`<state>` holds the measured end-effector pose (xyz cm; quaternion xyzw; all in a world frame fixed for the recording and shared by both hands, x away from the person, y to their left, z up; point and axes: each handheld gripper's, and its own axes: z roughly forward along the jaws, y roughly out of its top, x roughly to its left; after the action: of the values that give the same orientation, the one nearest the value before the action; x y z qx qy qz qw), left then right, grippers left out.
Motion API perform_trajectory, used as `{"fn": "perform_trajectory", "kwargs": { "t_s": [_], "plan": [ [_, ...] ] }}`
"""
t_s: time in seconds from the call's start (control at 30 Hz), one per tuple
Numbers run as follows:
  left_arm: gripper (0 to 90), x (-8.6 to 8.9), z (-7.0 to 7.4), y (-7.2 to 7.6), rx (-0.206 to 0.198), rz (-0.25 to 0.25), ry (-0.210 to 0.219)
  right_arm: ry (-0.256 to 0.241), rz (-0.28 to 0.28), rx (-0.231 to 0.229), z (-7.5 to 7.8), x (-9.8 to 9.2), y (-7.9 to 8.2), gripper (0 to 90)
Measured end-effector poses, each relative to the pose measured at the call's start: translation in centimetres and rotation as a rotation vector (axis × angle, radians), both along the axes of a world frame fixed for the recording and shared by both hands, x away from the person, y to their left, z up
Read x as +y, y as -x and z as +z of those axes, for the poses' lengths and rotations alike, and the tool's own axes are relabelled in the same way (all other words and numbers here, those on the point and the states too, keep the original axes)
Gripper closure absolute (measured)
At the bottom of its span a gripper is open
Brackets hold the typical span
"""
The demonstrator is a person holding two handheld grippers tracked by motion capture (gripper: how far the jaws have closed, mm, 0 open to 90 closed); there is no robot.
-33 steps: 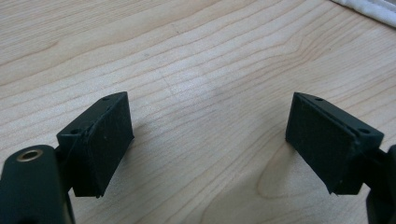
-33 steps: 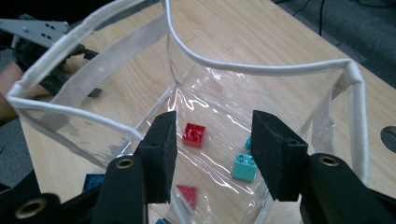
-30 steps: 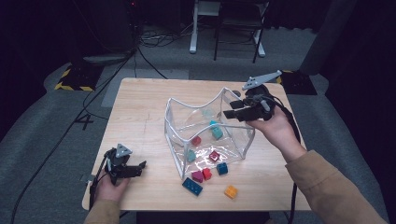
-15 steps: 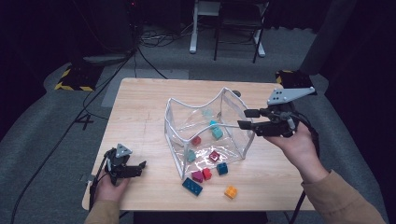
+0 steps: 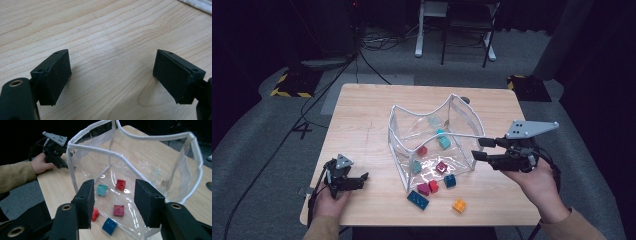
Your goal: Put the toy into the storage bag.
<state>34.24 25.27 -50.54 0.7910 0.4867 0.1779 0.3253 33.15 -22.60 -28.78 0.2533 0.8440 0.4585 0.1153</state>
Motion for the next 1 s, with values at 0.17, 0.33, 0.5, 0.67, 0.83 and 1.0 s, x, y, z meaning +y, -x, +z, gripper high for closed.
{"fn": "perform_trajectory", "kwargs": {
  "t_s": [0.17, 0.33, 0.5, 0.67, 0.83, 1.0],
  "plan": [
    [15.1, 0.0, 0.0, 0.0, 0.0, 0.001, 0.002, 0.005, 0.0, 0.025, -2.2, 0.1, 0.8, 50.9],
    [15.2, 0.0, 0.0, 0.0, 0.0, 0.01, 0.001, 0.007, -0.008, 0.053, -4.2, 0.0, 1.1, 50.9],
    [15.1, 0.0, 0.0, 0.0, 0.001, 0.01, 0.001, 0.024, -0.031, 0.058, -6.6, -0.2, 1.4, 49.5],
    [15.2, 0.0, 0.0, 0.0, 0.001, 0.012, 0.001, 0.039, -0.052, 0.072, -9.5, -0.1, 1.9, 48.8],
    [15.2, 0.1, 0.0, 0.0, -0.001, 0.018, 0.0, 0.048, -0.057, 0.115, -12.2, 0.2, 2.2, 47.3],
    [15.2, 0.1, 0.0, 0.0, 0.0, 0.021, 0.001, 0.068, -0.045, 0.142, -14.6, 0.7, 2.6, 47.0]
  ]
}}
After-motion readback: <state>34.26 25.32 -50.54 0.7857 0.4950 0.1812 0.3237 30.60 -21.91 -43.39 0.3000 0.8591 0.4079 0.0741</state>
